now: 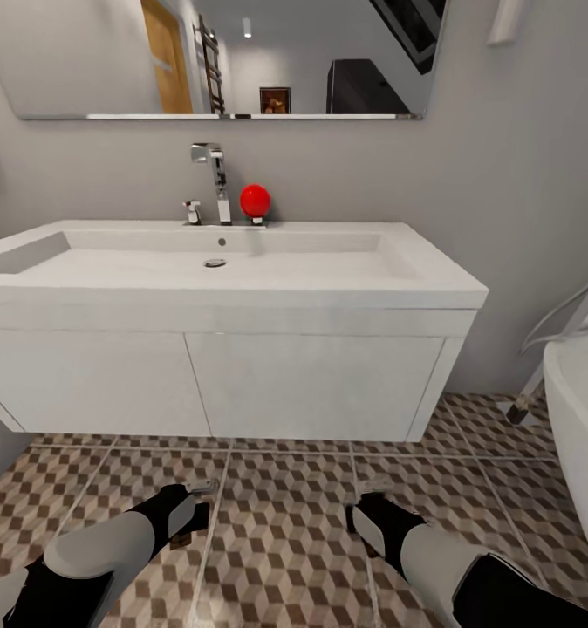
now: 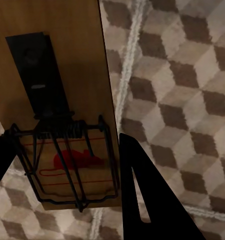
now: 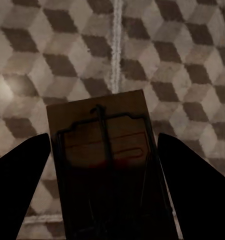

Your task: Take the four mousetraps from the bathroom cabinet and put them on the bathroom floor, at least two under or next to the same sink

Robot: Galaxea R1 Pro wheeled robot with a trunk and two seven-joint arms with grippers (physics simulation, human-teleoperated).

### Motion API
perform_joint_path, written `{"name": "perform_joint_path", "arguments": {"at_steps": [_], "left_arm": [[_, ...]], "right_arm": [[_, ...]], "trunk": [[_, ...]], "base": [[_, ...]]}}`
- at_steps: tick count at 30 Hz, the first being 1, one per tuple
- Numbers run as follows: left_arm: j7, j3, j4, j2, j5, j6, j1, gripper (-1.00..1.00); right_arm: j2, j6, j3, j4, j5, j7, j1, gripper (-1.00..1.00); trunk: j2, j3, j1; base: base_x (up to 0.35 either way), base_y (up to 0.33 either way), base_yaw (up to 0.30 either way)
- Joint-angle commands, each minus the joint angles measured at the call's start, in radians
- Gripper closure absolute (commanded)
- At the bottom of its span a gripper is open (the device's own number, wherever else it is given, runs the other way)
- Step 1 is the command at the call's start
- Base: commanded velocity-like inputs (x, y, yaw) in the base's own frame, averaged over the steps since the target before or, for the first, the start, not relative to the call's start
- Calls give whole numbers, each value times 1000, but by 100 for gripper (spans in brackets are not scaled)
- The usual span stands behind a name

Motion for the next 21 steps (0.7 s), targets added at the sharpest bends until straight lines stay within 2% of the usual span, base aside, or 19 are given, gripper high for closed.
{"name": "perform_joint_path", "arguments": {"at_steps": [1,4,8,14,17,19,21], "left_arm": [[1,-8,2,-1,7,5,0,100],[1,-9,2,-1,7,0,0,100],[1,-9,2,-1,8,-3,0,100],[-1,-8,1,-2,9,-1,0,100],[-1,-9,1,-16,9,2,0,100],[-2,-9,1,-23,9,3,0,100],[-3,-10,1,-32,9,1,0,100]], "right_arm": [[1,-14,8,-2,15,9,4,100],[0,-51,8,2,39,58,7,100],[-2,-135,8,6,44,68,10,100],[-3,-144,8,-1,47,70,10,100],[-5,-164,4,-7,46,86,9,100],[-5,-221,2,-17,45,106,9,100],[-3,-243,2,-21,43,111,8,100]], "trunk": [[-8,-4,4],[-22,-14,12],[-23,-30,14],[-24,-53,16],[-25,-64,18],[-25,-72,19],[-26,-80,19]], "base": [[0,0,0],[0,0,0],[0,0,0],[0,0,0],[0,0,0],[0,0,0],[0,0,0]]}}
